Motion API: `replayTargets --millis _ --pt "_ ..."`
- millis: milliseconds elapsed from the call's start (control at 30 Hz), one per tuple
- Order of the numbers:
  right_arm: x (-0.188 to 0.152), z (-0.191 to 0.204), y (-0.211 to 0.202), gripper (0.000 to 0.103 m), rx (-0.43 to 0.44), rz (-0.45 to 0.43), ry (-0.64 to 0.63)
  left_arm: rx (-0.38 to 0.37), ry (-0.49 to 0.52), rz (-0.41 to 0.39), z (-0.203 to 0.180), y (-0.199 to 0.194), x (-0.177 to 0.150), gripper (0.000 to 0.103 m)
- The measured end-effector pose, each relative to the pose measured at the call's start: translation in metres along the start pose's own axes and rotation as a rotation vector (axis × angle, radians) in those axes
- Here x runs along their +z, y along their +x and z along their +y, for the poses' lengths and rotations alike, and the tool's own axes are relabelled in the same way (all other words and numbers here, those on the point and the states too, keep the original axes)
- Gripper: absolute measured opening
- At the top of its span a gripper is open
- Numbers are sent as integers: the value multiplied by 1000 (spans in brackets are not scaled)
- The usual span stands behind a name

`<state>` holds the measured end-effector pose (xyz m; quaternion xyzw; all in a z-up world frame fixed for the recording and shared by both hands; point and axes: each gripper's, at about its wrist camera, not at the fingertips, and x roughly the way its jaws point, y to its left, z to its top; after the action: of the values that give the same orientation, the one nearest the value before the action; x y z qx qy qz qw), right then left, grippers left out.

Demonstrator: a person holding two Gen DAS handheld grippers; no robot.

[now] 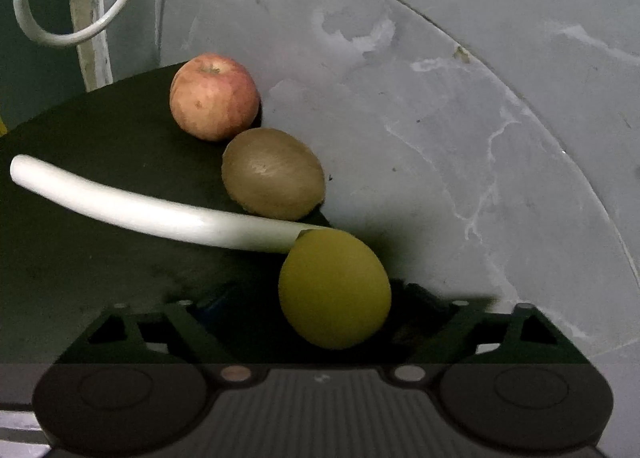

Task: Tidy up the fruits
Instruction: 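Grasp the yellow grapefruit with the left tool while the right tool grasps a speckled pear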

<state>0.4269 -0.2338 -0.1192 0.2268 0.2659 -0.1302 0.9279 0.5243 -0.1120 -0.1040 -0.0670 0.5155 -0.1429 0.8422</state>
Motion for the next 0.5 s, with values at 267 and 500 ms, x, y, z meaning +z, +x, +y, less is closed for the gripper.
replayTargets --millis 267,500 --pt "-1 -3 0 68 6 2 10 -13 10 -24 -3 -2 -6 62" --pt "-3 -11 -4 67 30 -6 3 -12 -10 -41 -3 -7 -13 61"
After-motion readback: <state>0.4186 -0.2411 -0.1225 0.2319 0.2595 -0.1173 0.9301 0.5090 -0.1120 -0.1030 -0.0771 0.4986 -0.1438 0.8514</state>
